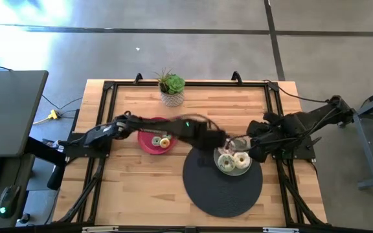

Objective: Pick & Place donuts
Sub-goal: Return to Home Position

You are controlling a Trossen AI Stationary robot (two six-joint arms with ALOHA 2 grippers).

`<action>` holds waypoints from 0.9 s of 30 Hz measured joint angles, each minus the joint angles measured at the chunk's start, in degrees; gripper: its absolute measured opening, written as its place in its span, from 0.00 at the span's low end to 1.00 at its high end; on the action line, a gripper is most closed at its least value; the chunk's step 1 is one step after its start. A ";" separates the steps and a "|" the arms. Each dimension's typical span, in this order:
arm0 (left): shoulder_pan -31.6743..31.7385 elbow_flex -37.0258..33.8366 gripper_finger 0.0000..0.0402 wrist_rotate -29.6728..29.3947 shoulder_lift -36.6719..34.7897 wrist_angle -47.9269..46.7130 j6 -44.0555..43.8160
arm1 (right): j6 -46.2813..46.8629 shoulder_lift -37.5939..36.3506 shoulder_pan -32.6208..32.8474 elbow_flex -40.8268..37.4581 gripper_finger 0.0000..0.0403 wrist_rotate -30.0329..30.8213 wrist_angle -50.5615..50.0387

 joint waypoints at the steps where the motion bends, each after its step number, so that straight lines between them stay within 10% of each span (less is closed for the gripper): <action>1: 0.64 1.95 0.30 1.72 -0.21 -2.92 -0.40 | 0.31 -1.03 0.00 0.00 0.32 0.80 -0.05; 7: 4.73 -2.69 0.30 8.75 -11.97 -8.68 -1.99 | 0.34 -11.30 1.41 0.00 0.32 2.63 1.09; 18: 5.04 -4.66 0.30 -3.66 -35.58 -21.38 -7.02 | -4.41 -33.55 10.51 -13.16 0.32 12.59 19.92; 27: 0.43 -36.41 0.30 -5.53 -64.89 -7.91 -12.05 | -16.39 -50.32 14.48 -36.61 0.32 11.05 47.58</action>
